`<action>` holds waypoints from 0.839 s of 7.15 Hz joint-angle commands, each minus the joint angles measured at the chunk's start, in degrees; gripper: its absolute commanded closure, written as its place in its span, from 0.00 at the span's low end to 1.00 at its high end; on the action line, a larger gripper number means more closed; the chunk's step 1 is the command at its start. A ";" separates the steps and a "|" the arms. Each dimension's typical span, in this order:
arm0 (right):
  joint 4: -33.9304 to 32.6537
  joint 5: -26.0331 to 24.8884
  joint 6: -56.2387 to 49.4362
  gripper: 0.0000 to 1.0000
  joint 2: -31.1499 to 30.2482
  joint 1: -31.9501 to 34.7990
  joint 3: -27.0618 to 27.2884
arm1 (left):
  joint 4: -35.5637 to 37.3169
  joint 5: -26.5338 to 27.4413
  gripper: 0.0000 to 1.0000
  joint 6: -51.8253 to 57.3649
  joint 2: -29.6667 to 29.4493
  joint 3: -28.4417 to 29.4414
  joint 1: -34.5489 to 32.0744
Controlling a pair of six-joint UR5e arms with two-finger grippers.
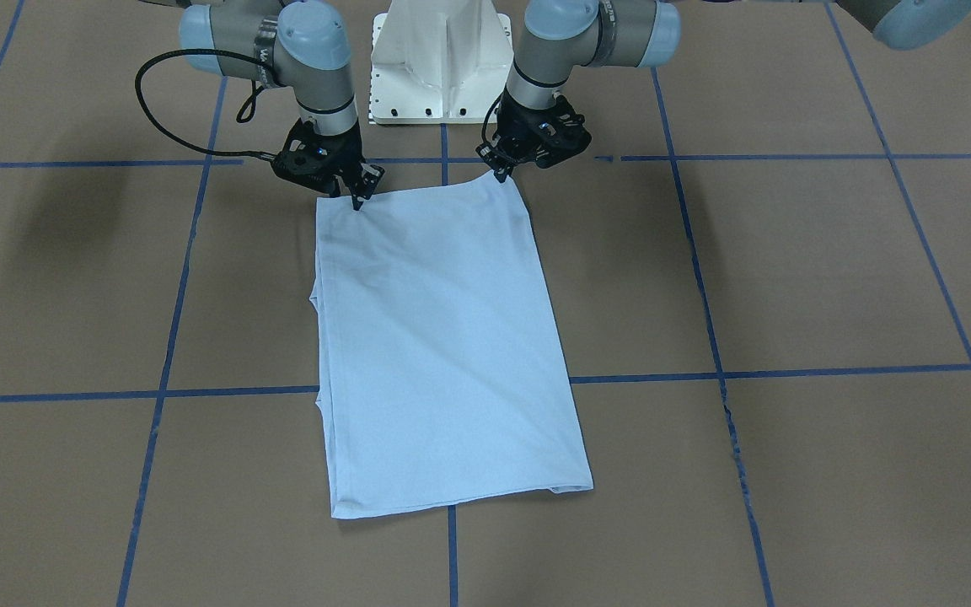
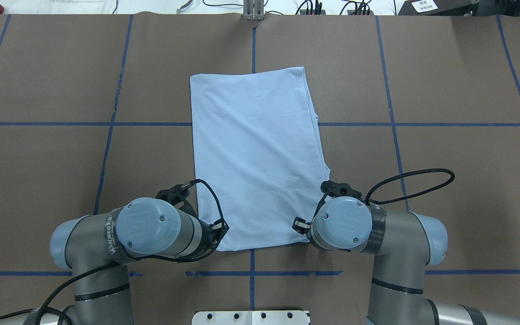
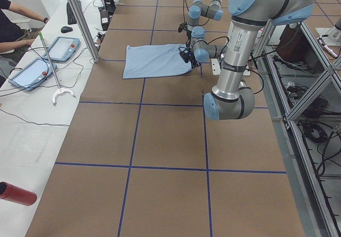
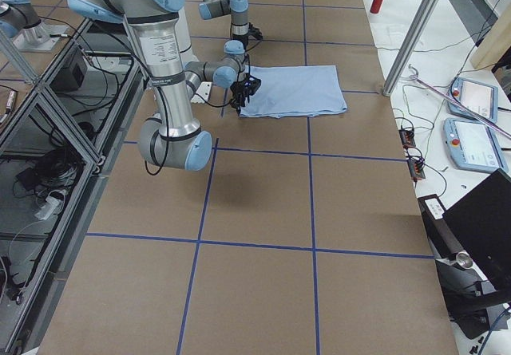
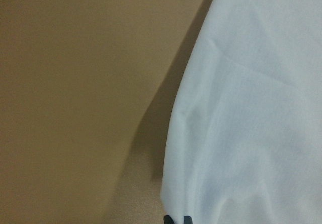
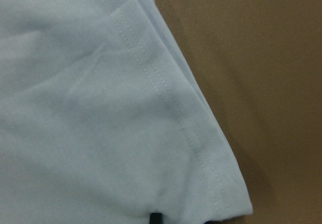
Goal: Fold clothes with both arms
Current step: 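Grasp the near edge of the shirt with both grippers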
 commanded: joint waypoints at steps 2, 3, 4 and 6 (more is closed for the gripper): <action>0.00 0.09 -0.10 0.98 0.25 0.79 0.14 | -0.03 0.10 1.00 0.09 0.00 0.00 0.00; 0.00 0.09 -0.28 1.00 1.21 1.23 0.14 | -0.03 0.10 1.00 0.09 -0.09 0.00 0.00; 0.00 0.35 -0.19 1.00 1.48 1.58 0.40 | -0.03 0.01 1.00 0.09 -0.09 -0.18 0.00; -0.26 0.61 0.07 1.00 1.04 1.93 3.29 | 0.23 -0.16 1.00 0.09 0.70 -1.57 0.09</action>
